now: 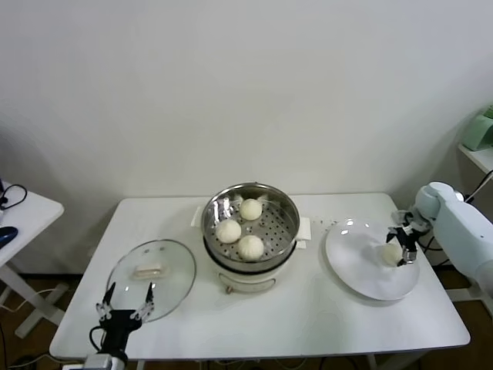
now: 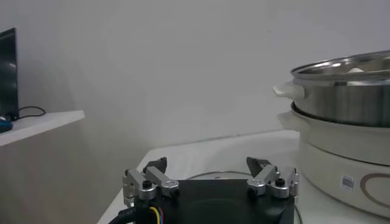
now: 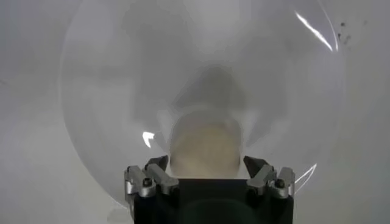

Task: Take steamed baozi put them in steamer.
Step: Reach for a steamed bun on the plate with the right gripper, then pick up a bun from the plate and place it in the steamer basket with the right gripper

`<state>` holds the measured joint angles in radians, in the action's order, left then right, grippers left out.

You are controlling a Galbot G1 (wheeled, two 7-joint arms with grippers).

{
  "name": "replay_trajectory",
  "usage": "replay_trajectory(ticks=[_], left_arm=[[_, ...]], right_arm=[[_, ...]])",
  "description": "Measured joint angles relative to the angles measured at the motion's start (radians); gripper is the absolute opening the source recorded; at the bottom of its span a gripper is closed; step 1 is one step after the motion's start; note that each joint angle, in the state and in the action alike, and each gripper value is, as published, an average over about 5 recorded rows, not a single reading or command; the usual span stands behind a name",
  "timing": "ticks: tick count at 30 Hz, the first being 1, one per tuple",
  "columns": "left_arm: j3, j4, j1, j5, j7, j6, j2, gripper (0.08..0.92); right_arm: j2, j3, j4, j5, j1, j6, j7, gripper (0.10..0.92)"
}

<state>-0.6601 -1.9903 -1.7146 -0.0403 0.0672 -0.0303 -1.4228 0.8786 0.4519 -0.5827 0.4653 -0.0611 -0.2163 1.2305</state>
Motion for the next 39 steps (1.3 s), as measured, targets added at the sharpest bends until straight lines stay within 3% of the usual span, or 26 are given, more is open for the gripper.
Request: replay_trajectory(ticks=[11, 21, 29, 39], left_arm=[[0.001, 0.0, -0.001, 0.002, 0.0, -0.001, -0.001, 0.823], [-0.001, -0.005, -0.002, 0.006, 0.002, 0.0, -0.003, 0.823], [0.008, -0.012, -0.006, 0.011, 0.003, -0.004, -0.005, 0.823], [0.029, -0.032, -0.014, 0.018, 0.003, -0.005, 0.004, 0.823]], right_arm=[[-0.001, -0.001, 0.008, -0.006, -0.001, 0.001, -0.004, 0.68], [-0.016, 0.037, -0.006, -0.075, 0.027, 0.02, -0.014, 0.662], [-0.05, 0.201, -0.057, -0.297, 0.141, 0.09, -0.02, 0.662], [-0.03, 0.568, -0.151, -0.724, 0.434, 0.228, -0.039, 0.662]])
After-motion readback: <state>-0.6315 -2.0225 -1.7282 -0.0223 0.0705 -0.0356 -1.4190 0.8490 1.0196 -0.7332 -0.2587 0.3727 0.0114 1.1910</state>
